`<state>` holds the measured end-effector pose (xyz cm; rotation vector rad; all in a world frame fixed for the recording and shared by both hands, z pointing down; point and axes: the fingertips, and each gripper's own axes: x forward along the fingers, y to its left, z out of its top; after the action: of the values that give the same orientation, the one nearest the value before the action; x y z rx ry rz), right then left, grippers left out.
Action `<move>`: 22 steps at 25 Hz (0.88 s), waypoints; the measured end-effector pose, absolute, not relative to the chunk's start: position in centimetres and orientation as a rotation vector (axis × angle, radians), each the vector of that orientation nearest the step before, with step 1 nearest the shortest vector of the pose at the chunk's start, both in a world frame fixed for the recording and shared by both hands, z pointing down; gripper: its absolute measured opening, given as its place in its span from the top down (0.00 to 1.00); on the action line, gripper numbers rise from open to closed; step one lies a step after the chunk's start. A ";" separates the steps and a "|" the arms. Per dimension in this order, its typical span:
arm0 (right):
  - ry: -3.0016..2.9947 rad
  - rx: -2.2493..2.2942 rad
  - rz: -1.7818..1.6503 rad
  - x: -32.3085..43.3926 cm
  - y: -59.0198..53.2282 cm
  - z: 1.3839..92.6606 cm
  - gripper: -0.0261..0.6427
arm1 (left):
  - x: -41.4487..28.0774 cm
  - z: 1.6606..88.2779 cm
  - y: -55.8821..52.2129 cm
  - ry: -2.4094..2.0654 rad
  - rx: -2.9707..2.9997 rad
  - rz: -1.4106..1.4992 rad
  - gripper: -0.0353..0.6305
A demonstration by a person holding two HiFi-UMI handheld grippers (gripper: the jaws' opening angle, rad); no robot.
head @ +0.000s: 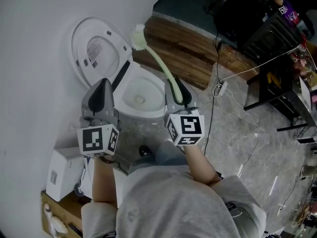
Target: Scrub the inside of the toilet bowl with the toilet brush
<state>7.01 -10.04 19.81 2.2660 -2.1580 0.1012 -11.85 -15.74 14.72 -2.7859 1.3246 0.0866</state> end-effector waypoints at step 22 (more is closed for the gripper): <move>-1.871 2.057 0.708 7.4 -16.5 45.0 0.81 | -10.7 29.8 -22.8 1.337 -2.971 -0.059 0.94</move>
<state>7.45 -16.54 45.03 2.0572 -1.8710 0.7076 -10.68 -22.85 29.81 -2.9712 1.3371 -0.0594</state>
